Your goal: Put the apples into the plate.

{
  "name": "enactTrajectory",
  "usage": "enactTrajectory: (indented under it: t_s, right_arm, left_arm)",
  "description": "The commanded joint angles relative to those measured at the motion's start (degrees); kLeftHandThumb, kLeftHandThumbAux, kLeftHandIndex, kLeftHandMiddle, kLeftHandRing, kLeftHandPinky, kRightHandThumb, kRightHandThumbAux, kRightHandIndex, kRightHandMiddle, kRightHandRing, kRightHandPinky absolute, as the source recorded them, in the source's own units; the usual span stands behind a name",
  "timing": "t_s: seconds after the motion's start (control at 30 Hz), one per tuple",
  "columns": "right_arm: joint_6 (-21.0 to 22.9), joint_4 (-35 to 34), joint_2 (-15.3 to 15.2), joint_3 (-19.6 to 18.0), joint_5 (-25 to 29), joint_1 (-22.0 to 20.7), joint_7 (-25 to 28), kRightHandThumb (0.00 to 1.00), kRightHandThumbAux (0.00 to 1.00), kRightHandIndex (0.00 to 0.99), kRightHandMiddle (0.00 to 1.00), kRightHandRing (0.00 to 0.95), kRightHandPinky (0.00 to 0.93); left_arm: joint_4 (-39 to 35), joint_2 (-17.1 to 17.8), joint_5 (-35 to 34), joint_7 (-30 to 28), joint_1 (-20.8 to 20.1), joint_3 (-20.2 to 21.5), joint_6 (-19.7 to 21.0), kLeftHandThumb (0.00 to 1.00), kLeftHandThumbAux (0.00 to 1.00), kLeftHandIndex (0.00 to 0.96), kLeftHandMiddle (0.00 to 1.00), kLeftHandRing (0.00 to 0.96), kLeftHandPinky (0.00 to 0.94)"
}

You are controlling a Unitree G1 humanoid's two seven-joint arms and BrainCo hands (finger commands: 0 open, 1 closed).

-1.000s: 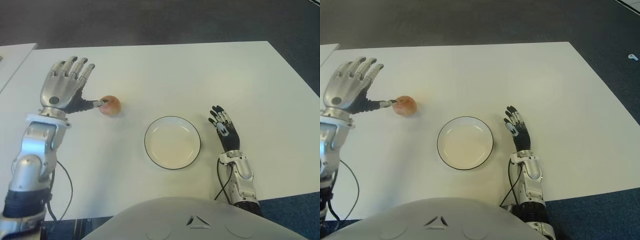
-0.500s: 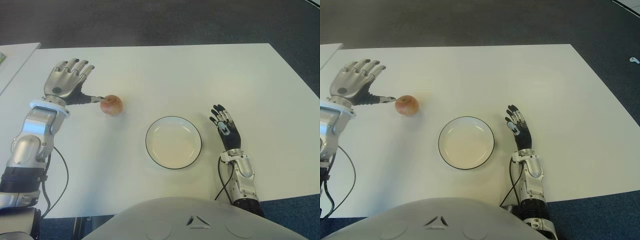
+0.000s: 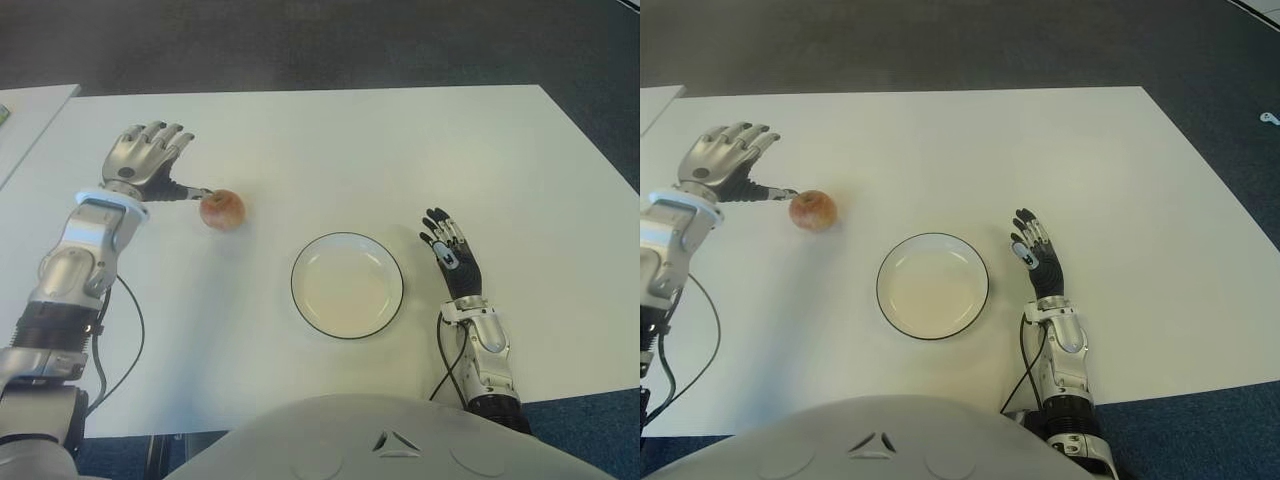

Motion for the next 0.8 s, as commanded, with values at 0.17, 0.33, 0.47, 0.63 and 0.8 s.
enactTrajectory:
  t_s: [0.17,0.33,0.47,0.63,0.8]
  right_arm:
    - [4.6,5.6,0.4,-0.2,-0.6,4.9,-1.0,0.076,0.476,0.000,0.000,0.000,0.000]
    - [4.8,5.4,0.3,-0.3,-0.7,5.1,-1.5,0.073,0.470,0.004,0.000,0.000,0.000]
    - [4.6,5.5,0.3,-0.2,-0.8,5.2,-1.6,0.072,0.464,0.008,0.000,0.000,0.000]
    - [4.5,6.0,0.3,-0.2,-0.3,5.1,-1.0,0.070,0.466,0.006,0.000,0.000,0.000]
    - [4.1,6.5,0.4,-0.3,0.3,4.9,-0.4,0.068,0.474,0.005,0.000,0.000,0.000]
  left_arm:
    - [3.5,0.3,-2.2,-0.2,-1.9,-3.4,0.1,0.336,0.315,0.047,0.000,0.000,0.018]
    - [3.5,-0.4,-4.3,-1.0,-2.1,-3.9,0.6,0.337,0.310,0.041,0.000,0.000,0.021]
    - [3.6,-1.3,-6.9,-1.6,-2.2,-4.0,1.3,0.343,0.300,0.037,0.000,0.000,0.025]
    - [4.5,-2.3,-9.7,-1.0,-2.4,-4.4,1.7,0.349,0.289,0.035,0.000,0.000,0.032]
    - [5.6,-3.1,-10.9,0.0,-3.1,-5.2,1.6,0.337,0.278,0.032,0.000,0.000,0.038]
